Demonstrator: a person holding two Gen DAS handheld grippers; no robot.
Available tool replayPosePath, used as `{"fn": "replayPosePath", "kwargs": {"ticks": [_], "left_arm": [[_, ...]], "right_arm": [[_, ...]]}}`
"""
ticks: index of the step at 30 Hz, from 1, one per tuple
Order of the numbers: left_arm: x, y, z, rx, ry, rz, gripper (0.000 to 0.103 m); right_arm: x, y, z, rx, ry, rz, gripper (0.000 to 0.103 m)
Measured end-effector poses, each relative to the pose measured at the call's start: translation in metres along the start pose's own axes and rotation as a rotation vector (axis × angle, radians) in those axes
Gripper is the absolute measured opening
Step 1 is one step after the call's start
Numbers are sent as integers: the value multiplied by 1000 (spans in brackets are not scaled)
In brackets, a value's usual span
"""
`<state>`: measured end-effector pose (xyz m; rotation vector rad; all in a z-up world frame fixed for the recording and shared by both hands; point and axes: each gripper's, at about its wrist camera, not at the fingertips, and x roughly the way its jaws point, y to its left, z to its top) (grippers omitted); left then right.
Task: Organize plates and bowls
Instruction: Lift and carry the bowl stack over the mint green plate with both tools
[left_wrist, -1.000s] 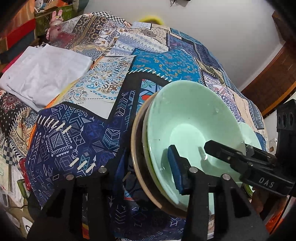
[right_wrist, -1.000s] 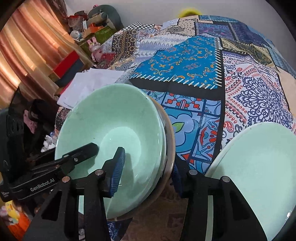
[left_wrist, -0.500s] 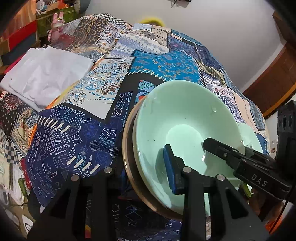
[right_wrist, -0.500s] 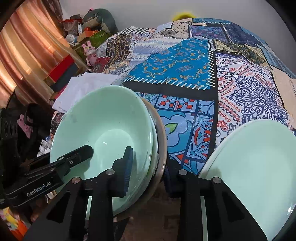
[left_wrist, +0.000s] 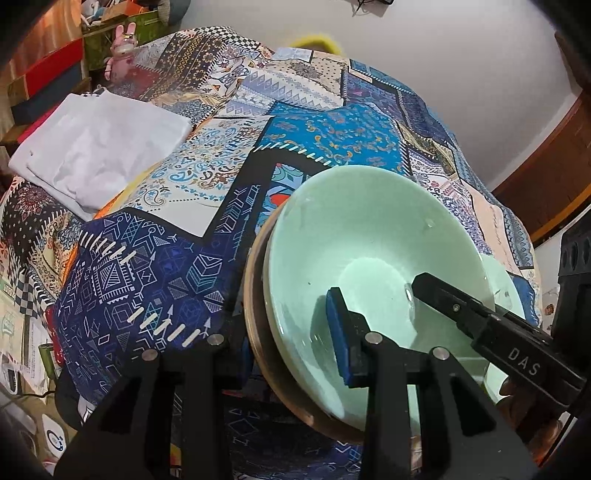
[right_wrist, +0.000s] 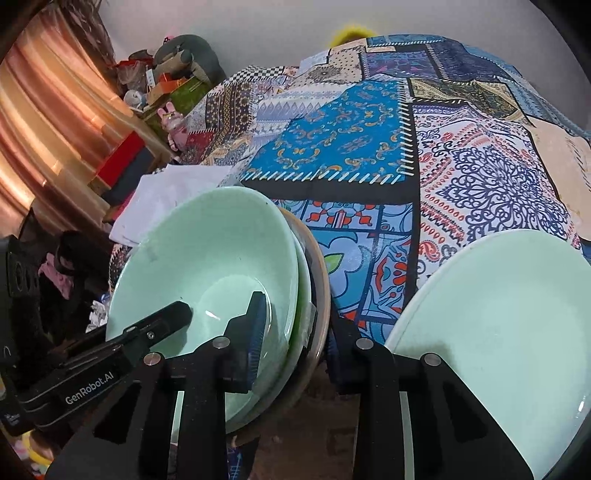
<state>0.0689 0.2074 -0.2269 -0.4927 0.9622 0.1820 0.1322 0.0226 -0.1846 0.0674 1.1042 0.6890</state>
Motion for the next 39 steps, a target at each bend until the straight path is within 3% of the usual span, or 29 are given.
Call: {"fn": "replayPosePath", "kwargs": {"ticks": [24,39], "left_arm": [[-46,-58,10,89,-87,-48,35],[-48,-110,4,143,-78,-89,35]], "right_arm": [[-71,-18,7,30,-149,-8,27],[-107,-52,-4,96,-199,-52,27]]}}
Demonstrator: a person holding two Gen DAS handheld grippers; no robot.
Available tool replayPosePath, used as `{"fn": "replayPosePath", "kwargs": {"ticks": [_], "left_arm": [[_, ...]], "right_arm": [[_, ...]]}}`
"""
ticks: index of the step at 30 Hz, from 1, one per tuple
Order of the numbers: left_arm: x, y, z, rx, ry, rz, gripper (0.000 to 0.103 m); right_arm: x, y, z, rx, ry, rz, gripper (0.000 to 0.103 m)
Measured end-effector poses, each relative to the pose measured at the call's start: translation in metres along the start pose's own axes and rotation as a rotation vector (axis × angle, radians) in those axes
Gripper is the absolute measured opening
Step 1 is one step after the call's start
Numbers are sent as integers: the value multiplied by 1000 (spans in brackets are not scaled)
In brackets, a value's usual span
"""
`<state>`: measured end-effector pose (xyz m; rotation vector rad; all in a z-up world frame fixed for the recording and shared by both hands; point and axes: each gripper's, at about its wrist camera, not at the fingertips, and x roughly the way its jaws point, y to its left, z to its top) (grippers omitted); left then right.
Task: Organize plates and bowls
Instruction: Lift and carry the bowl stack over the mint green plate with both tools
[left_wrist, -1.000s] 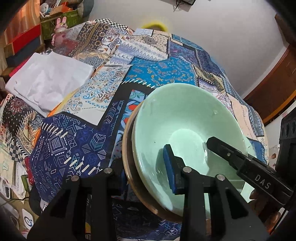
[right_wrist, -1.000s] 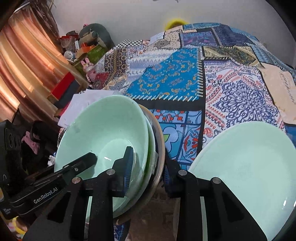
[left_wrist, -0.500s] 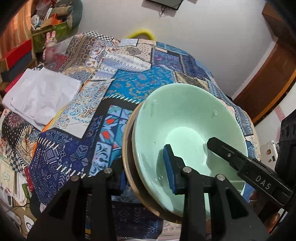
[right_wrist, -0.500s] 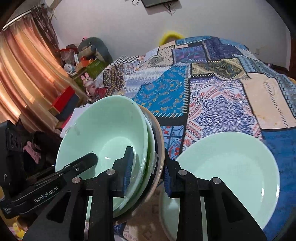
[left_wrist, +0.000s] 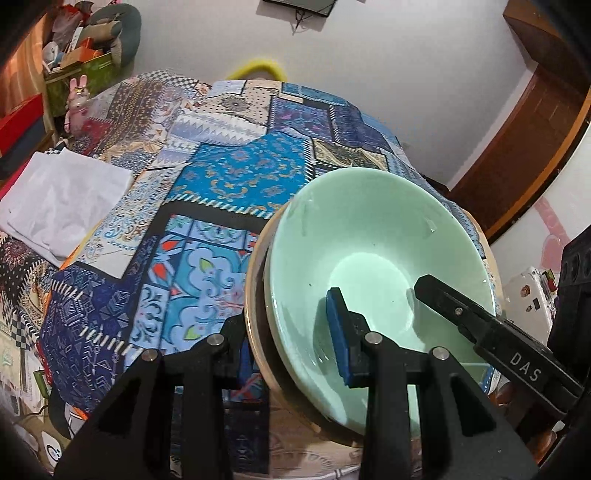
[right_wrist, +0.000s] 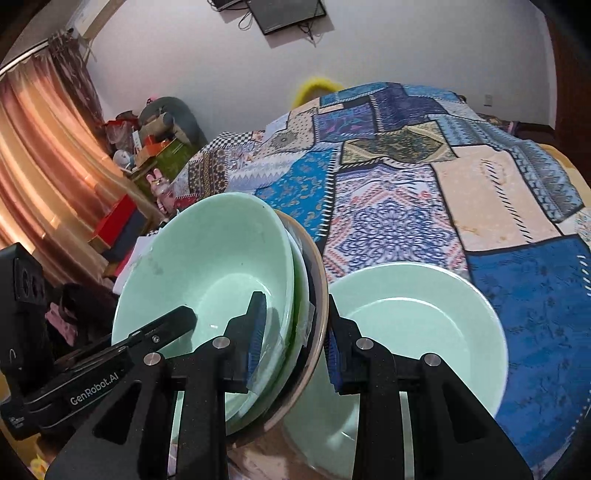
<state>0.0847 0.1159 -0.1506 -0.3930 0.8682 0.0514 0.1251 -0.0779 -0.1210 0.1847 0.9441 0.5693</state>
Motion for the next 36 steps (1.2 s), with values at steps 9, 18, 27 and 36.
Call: {"fn": "replayPosePath", "kwargs": {"ticks": [9,18,27,36], "left_arm": [[7,-31,0,45,11,-24,35],[17,-55,-3,85,30,-37,35],[32,-74,-8,115,67,-48,35],[50,-82,-14,130,114,-53,35]], "right_arm": [[-19,-22,-3,36,-23,-32,27],[-30,-42,-7,71,-25,-48,27],[-37,-63,-14,107,-12,-67,27],[-34,-76,-23,140,17,-79,27]]}}
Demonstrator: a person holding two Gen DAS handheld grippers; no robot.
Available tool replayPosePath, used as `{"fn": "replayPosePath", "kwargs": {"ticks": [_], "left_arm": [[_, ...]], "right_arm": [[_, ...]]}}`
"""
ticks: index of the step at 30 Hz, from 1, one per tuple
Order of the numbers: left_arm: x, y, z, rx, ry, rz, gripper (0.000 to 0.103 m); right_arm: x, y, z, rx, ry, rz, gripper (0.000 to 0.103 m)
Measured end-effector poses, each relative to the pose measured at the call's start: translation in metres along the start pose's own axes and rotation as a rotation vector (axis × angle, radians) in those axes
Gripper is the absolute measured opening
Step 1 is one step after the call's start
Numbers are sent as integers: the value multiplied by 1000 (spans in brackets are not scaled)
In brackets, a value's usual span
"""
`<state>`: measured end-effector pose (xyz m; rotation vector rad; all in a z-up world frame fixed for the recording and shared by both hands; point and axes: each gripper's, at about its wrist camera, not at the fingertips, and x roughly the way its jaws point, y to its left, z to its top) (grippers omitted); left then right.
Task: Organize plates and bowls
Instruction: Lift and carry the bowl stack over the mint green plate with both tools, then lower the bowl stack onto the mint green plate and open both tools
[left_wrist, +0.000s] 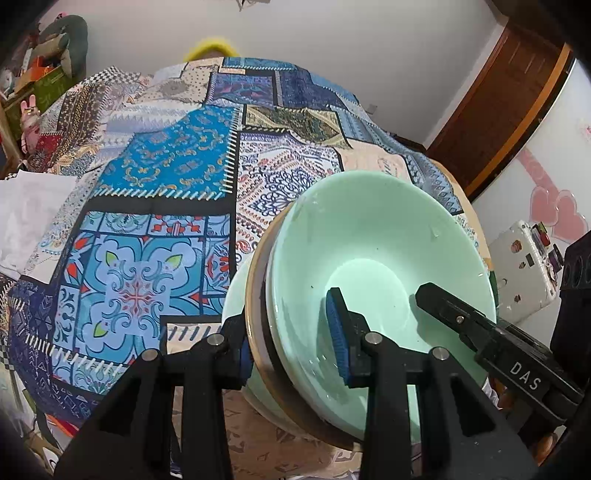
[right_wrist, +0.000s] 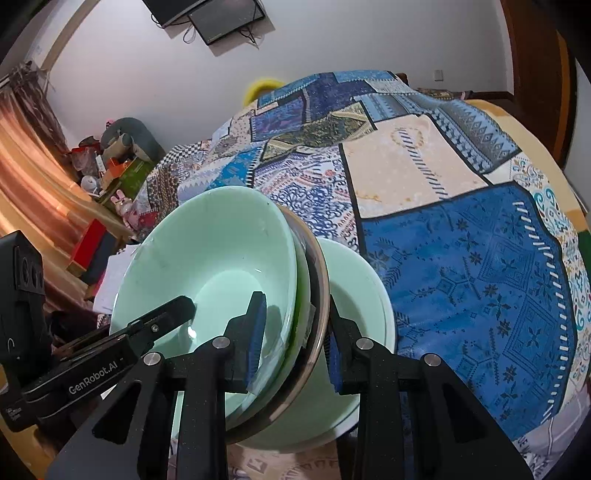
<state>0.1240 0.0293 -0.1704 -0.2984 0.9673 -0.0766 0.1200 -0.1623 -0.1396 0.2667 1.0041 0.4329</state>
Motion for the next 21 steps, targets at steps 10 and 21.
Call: {"fn": "replayPosePath", "kwargs": {"ticks": [10,21], "left_arm": [[25,2,-5,-8,61,-12,35],[28,1,-6,13,47,-16,35]], "right_arm": [[15,-13,-5,31,39,-11,27],[14,-16,-7,33,37,24,29]]}}
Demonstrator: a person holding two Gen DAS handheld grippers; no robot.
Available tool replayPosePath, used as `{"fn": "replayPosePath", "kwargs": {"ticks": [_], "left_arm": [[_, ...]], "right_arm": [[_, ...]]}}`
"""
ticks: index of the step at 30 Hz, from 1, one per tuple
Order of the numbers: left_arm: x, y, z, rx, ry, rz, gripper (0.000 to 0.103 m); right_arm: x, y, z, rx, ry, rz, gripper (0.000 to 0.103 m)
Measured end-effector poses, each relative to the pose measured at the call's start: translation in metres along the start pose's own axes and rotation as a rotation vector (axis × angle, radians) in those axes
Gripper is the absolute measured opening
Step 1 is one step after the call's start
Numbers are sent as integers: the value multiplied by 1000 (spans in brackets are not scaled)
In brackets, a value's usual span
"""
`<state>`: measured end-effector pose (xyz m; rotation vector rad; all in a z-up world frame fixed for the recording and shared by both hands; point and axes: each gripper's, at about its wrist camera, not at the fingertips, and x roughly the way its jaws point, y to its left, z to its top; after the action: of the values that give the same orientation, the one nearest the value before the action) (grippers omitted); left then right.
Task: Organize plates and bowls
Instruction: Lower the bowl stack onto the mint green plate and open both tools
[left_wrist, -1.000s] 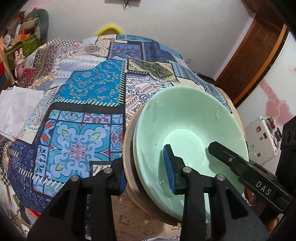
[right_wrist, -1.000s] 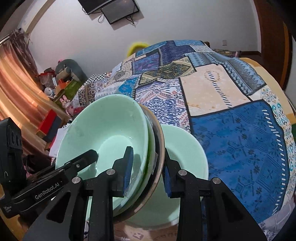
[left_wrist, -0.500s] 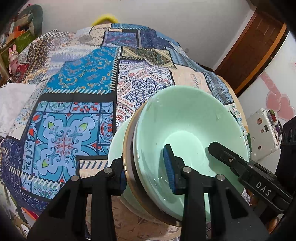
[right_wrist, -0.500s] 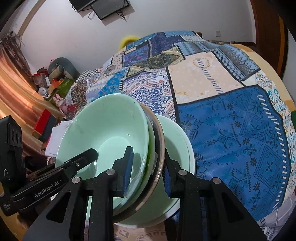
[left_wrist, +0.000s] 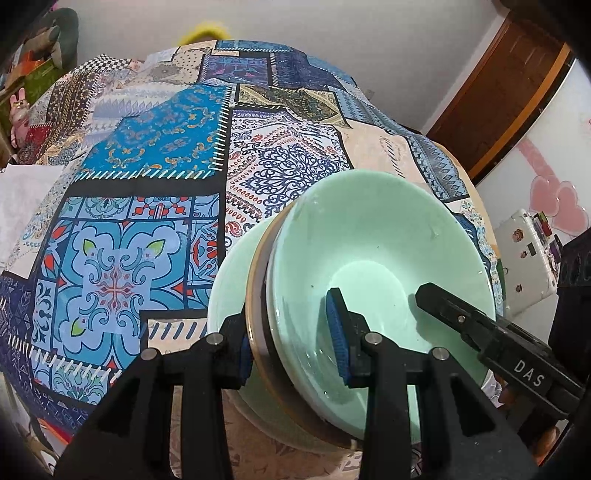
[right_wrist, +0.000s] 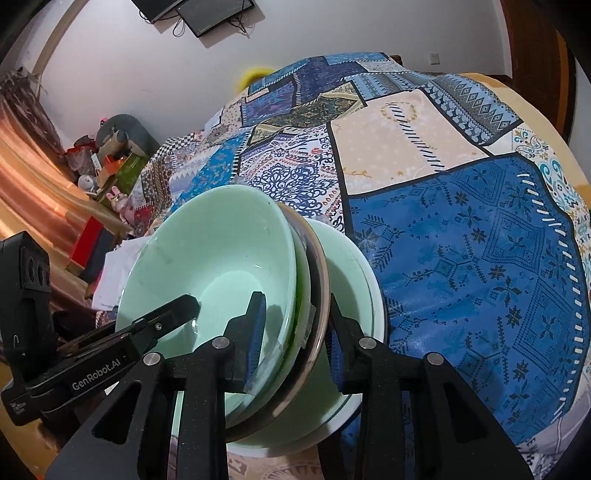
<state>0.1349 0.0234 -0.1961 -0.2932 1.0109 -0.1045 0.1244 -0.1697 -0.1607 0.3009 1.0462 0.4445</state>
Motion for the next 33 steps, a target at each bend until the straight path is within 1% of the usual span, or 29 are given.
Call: {"fn": "replayPosePath", "kwargs": {"ticks": [2,4,6,8,11,14,19,24,26,28,29,30,31,32,33], "left_arm": [[-2,-1,0,6,-7,9,35],[-9,-1,-1,15,-34,29,35],[-18,-1,-3,23,-58,37,36],[-26,-1,-4,17,-70,33,37],[-41,-1,-6,18,-99,40,37],[-65,-5,-7,25,-154,43,41],[-119,-17,-12,62,-297,46,47],[-176,-37,-24,138,-466,58,47],[-194,-42,-29,153,-518,50,50],[-212,-46,-36,162,-575,48,56],[-219,-48,-39,168,-603,49,59],[-225,-50,-42,174,-624,51,64],[-231,-52,-45,182,-649,55,67],[-236,-54,-48,186,-664,57,68],[-242,-55,-51,190,-679,55,69]], "right_arm": [[-2,0,-1,0,-6,0,30],[-7,2,-2,-16,-20,-7,31],[-15,3,-3,-29,-46,-15,35],[-24,6,-3,-43,-75,-27,42],[-39,12,-3,-72,-115,-35,43],[-57,19,-1,-87,-160,-19,43],[-98,40,-3,-158,-269,3,43],[-141,63,-12,-239,-392,31,44],[-154,69,-16,-260,-427,35,44],[-168,75,-20,-280,-465,37,44],[-173,78,-22,-289,-479,38,47],[-178,80,-25,-300,-493,39,51],[-183,82,-28,-312,-512,37,60],[-189,85,-33,-324,-541,30,64],[-192,86,-35,-333,-555,25,66]]}}
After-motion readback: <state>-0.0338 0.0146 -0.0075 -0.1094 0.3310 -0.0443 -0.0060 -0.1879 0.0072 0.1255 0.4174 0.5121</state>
